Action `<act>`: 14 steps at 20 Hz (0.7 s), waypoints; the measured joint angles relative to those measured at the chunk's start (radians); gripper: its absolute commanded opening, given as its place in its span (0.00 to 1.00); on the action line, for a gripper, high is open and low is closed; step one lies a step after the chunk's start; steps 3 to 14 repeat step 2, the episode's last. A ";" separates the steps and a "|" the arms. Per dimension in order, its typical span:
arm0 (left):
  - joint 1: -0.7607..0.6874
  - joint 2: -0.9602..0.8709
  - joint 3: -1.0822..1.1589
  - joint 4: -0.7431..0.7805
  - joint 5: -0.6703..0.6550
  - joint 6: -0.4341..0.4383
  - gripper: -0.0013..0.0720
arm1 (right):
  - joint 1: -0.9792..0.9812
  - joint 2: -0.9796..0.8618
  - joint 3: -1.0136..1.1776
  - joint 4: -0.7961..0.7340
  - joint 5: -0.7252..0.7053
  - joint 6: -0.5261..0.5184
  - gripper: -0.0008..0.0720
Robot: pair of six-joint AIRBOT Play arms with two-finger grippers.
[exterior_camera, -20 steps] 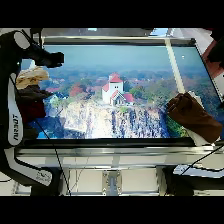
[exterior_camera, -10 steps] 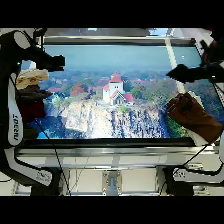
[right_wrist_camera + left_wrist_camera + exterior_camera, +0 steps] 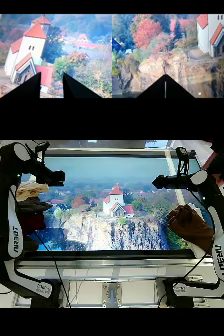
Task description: Fold the shirts.
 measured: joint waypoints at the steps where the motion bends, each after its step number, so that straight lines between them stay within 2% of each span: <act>1: 0.000 0.000 0.000 0.000 -0.001 0.000 0.03 | 0.002 0.000 0.000 -0.010 -0.004 0.000 0.45; 14: 0.000 0.000 0.000 0.000 -0.003 0.000 0.03 | 0.002 0.000 0.000 -0.019 -0.008 0.000 0.45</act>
